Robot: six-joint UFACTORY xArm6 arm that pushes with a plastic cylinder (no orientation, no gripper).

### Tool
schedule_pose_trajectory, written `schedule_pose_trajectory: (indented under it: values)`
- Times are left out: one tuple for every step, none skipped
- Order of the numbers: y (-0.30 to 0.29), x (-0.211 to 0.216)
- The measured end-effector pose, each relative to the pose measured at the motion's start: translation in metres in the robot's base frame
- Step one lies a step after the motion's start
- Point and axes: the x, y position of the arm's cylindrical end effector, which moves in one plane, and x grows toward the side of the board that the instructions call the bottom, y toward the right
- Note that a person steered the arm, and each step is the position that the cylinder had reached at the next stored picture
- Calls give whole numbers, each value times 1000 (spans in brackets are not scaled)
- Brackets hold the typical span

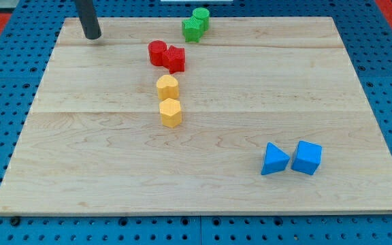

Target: Push the red star using red circle

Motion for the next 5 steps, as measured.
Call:
schedule_pose_trajectory:
  values:
    - [59, 1]
    - [60, 2]
    - [60, 2]
    - [60, 5]
    - [68, 19]
